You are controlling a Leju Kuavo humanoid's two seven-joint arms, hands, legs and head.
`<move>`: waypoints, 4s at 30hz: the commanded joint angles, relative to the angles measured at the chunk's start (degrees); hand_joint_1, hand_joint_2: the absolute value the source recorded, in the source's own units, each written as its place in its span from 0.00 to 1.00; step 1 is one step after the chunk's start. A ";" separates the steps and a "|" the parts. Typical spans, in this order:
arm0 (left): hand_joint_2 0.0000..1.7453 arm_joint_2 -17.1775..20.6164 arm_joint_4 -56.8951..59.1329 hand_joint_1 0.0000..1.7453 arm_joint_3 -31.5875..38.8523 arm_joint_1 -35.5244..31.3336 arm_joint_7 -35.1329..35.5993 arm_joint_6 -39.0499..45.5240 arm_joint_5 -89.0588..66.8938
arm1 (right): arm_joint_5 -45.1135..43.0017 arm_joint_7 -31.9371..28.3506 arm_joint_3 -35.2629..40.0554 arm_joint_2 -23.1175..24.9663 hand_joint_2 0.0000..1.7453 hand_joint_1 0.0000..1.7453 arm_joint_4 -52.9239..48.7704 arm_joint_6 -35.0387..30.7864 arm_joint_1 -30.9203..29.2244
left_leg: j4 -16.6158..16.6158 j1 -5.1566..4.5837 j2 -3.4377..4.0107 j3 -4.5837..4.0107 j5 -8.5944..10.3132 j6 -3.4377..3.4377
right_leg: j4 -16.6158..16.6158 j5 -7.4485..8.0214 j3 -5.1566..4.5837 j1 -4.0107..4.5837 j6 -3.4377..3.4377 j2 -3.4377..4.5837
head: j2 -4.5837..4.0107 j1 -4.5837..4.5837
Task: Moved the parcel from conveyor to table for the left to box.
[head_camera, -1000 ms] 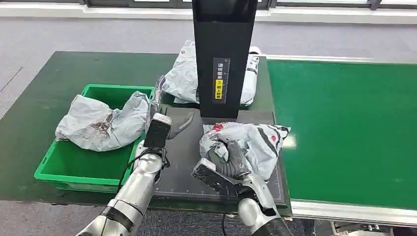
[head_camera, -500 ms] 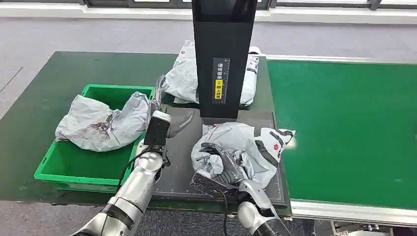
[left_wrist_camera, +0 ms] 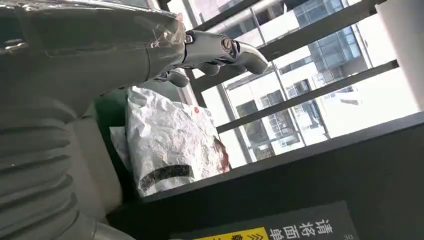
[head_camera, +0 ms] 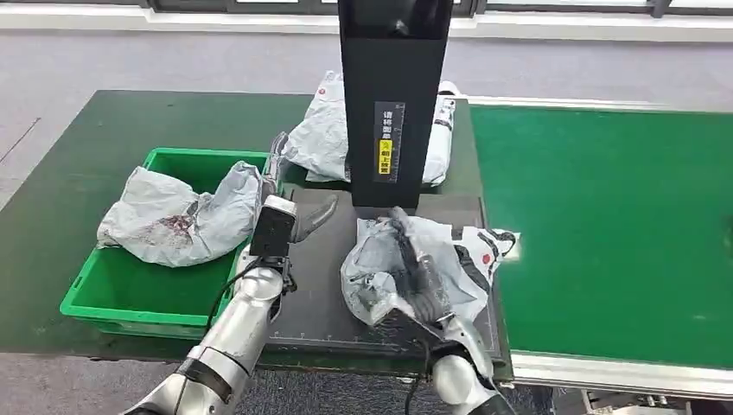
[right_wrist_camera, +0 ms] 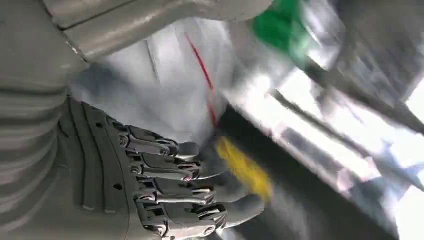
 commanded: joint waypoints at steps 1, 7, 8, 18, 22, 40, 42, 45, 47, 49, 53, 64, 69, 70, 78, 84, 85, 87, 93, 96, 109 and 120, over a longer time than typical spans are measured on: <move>1.00 0.15 4.39 0.00 -3.09 -2.59 -0.13 -3.66 1.36 | -9.52 -8.69 -13.11 2.33 1.00 0.00 -16.22 -10.46 5.38 | -0.03 -0.03 -0.04 0.13 -0.04 0.16 | -0.03 -0.07 0.17 0.03 -0.18 -0.15 | -0.02 0.00; 1.00 -0.14 7.08 0.00 -5.45 -3.75 -0.15 -7.00 1.15 | -15.49 -11.48 -15.54 2.17 1.00 0.00 -11.99 -12.93 3.28 | -0.08 -0.01 -0.04 0.19 0.00 0.17 | -0.11 -0.01 0.21 0.06 -0.21 -0.14 | 0.00 0.00; 1.00 0.22 8.21 0.00 -6.96 -4.30 0.89 -8.50 -0.07 | -15.61 -11.51 -15.68 2.14 1.00 0.00 -11.51 -13.03 2.96 | -0.10 0.01 0.01 0.24 -0.02 0.20 | -0.15 -0.01 0.27 0.09 -0.25 -0.12 | 0.00 0.00; 1.00 0.93 17.31 0.00 -16.36 -7.65 7.36 -12.71 -12.10 | -15.51 -11.51 -16.32 2.40 1.00 0.00 -10.63 -12.64 2.01 | -0.10 -0.01 0.21 0.27 -0.04 0.16 | -0.14 0.04 0.23 0.06 -0.18 0.10 | 0.00 0.00; 1.00 0.86 17.42 0.00 -16.41 -7.60 7.43 -12.70 -12.18 | -15.48 -11.49 -16.31 2.39 1.00 0.00 -10.65 -12.62 1.96 | -0.07 0.01 0.13 0.22 -0.03 0.12 | -0.10 0.02 0.20 0.06 -0.16 0.02 | 0.00 0.00; 1.00 0.52 19.36 0.00 -18.96 -8.13 9.45 -12.79 -15.70 | -15.25 -11.37 -16.51 2.50 1.00 0.00 -10.86 -12.57 1.83 | -0.04 -0.04 0.14 0.10 -0.01 0.08 | -0.04 0.03 0.06 -0.01 -0.07 0.06 | 0.00 0.00; 1.00 0.52 19.36 0.00 -18.96 -8.13 9.45 -12.79 -15.70 | -15.25 -11.37 -16.51 2.50 1.00 0.00 -10.86 -12.57 1.83 | -0.04 -0.03 0.13 0.12 -0.01 0.09 | -0.04 0.03 0.09 0.01 -0.09 0.06 | 0.00 0.00; 1.00 0.31 23.45 0.00 -27.42 -9.89 15.72 -19.03 -25.69 | -14.16 -10.66 -16.63 2.53 1.00 0.00 -10.01 -11.67 0.81 | -0.02 0.00 0.13 0.10 -0.02 0.09 | -0.04 0.03 0.09 0.04 -0.09 0.05 | 0.00 0.00; 1.00 -0.40 25.01 0.08 -30.37 -10.06 17.93 -20.63 -29.84 | -13.82 -10.43 -17.04 2.89 1.00 0.00 -9.39 -11.48 0.18 | -0.12 -0.02 0.20 0.30 -0.02 0.19 | -0.14 0.04 0.27 0.06 -0.22 0.05 | 0.00 0.00; 1.00 -0.99 26.38 1.00 -32.28 -10.28 19.70 -22.34 -33.08 | -13.29 -10.25 -17.06 3.21 1.00 0.00 -9.04 -11.20 0.28 | -0.12 -0.02 0.17 0.27 -0.01 0.18 | -0.14 0.05 0.25 0.05 -0.19 0.03 | -0.02 0.00; 1.00 -1.06 25.30 1.00 -30.43 -10.67 19.78 -19.20 -33.96 | -12.00 -9.06 -17.08 3.21 1.00 0.00 -9.90 -10.84 1.91 | -0.14 -0.02 0.15 0.32 -0.03 0.19 | -0.17 0.02 0.31 0.06 -0.22 0.00 | 0.00 0.00; 1.00 0.65 19.37 1.00 -23.97 -15.75 23.62 -11.44 -38.61 | -8.15 -3.77 -21.78 6.27 1.00 0.00 -18.01 -6.39 8.42 | -0.01 0.02 0.11 0.15 -0.05 0.13 | -0.04 0.01 0.14 0.09 -0.18 0.02 | 0.00 0.00; 1.00 0.73 14.49 1.00 -18.61 -15.89 23.52 -1.16 -37.95 | -7.26 -3.16 -22.97 7.18 1.00 0.00 -20.54 -6.48 10.01 | 0.00 -0.02 0.07 0.08 -0.02 0.10 | 0.01 0.01 0.06 0.02 -0.12 0.01 | 0.00 0.00; 1.00 1.35 11.53 1.00 -17.38 -15.51 24.41 1.92 -38.75 | -7.17 -3.08 -23.14 7.40 1.00 0.00 -21.14 -6.55 10.55 | -0.03 0.00 0.10 0.20 -0.06 0.16 | -0.04 -0.01 0.18 0.07 -0.20 0.00 | 0.00 0.00; 1.00 7.35 -19.31 1.00 -0.46 -7.82 37.33 16.90 -60.28 | -9.68 -4.88 -21.58 6.43 1.00 0.00 -21.61 -8.28 13.94 | -0.03 0.01 0.25 0.17 -0.07 0.12 | -0.03 0.01 0.09 0.07 -0.21 0.16 | 0.00 0.00; 1.00 8.53 -24.59 1.00 4.81 -5.37 37.51 16.90 -63.83 | -10.49 -5.69 -20.99 6.29 1.00 0.00 -21.67 -8.77 14.84 | -0.11 -0.01 0.37 0.20 -0.08 0.10 | -0.04 -0.01 0.06 0.04 -0.17 0.30 | 0.00 0.00; 1.00 8.53 -24.59 1.00 4.81 -5.37 37.51 16.90 -63.83 | -10.49 -5.69 -20.99 6.29 1.00 0.00 -21.67 -8.77 14.84 | -0.15 0.00 0.41 0.31 -0.10 0.14 | -0.09 -0.02 0.16 0.07 -0.23 0.31 | 0.00 -0.02; 1.00 8.53 -24.59 1.00 4.81 -5.37 37.51 16.90 -63.83 | -10.49 -5.69 -20.99 6.29 1.00 0.00 -21.67 -8.77 14.84 | -0.15 0.00 0.32 0.29 -0.06 0.14 | -0.09 -0.02 0.17 0.07 -0.23 0.20 | 0.00 -0.02; 1.00 8.53 -24.59 1.00 4.81 -5.37 37.51 16.90 -63.83 | -10.49 -5.69 -20.99 6.29 1.00 0.00 -21.67 -8.77 14.84 | -0.10 -0.02 0.24 0.19 -0.05 0.14 | -0.06 -0.02 0.14 0.03 -0.18 0.08 | 0.00 0.00; 1.00 8.53 -24.59 1.00 4.81 -5.37 37.51 16.90 -63.83 | -10.49 -5.69 -20.99 6.29 1.00 0.00 -21.67 -8.77 14.84 | -0.19 -0.01 0.25 0.37 -0.07 0.20 | -0.15 -0.04 0.33 0.08 -0.31 0.04 | 0.00 0.00; 1.00 21.95 -18.77 1.00 11.51 -3.18 54.24 16.90 -75.75 | -12.13 -4.77 -21.19 4.90 1.00 0.00 -22.02 -9.09 14.80 | -0.18 -0.02 0.50 0.36 -0.10 0.12 | -0.11 0.00 0.20 0.05 -0.24 0.37 | -0.02 0.00; 1.00 24.09 12.58 1.00 6.33 -6.70 66.57 12.33 -75.75 | -9.65 -0.47 -23.85 5.61 1.00 0.00 -25.29 -5.16 15.20 | -0.25 0.00 0.26 0.46 0.04 -0.01 | -0.09 -0.09 0.28 0.05 -0.22 0.10 | 0.00 0.00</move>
